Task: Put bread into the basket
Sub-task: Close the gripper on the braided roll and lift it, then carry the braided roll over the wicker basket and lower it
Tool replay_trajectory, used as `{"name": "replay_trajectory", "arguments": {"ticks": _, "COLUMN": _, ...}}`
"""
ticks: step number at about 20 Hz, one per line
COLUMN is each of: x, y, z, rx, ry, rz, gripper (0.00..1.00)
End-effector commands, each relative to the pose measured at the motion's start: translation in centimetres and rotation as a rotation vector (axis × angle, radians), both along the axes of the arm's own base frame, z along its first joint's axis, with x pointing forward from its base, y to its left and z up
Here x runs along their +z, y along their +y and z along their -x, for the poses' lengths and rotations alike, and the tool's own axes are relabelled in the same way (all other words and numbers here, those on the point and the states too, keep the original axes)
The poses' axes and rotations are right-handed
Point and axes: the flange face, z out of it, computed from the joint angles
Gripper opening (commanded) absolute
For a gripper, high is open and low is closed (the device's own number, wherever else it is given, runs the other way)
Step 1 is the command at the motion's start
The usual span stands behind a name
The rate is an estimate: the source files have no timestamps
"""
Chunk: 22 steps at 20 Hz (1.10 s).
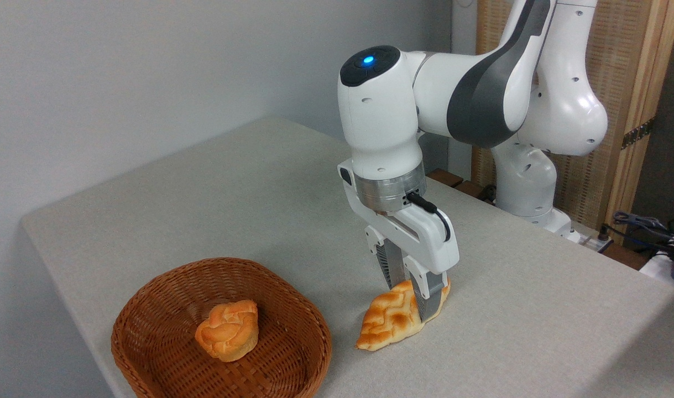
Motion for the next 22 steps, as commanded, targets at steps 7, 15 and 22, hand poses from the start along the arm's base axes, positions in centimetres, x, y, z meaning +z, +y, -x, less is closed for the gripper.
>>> {"name": "replay_trajectory", "arguments": {"ticks": 7, "x": 4.8, "y": -1.5, "z": -3.7, "rx": -0.048, "ry": 0.061, "rz": -0.008, "gripper": 0.42}}
{"name": "replay_trajectory", "arguments": {"ticks": 15, "x": 14.1, "y": -3.1, "z": -13.6, "rx": 0.046, "ry": -0.025, "rz": 0.099, "gripper": 0.46}}
{"name": "replay_trajectory", "arguments": {"ticks": 22, "x": 15.0, "y": -5.0, "z": -19.9, "rx": 0.037, "ry": -0.096, "rz": 0.091, "gripper": 0.53}}
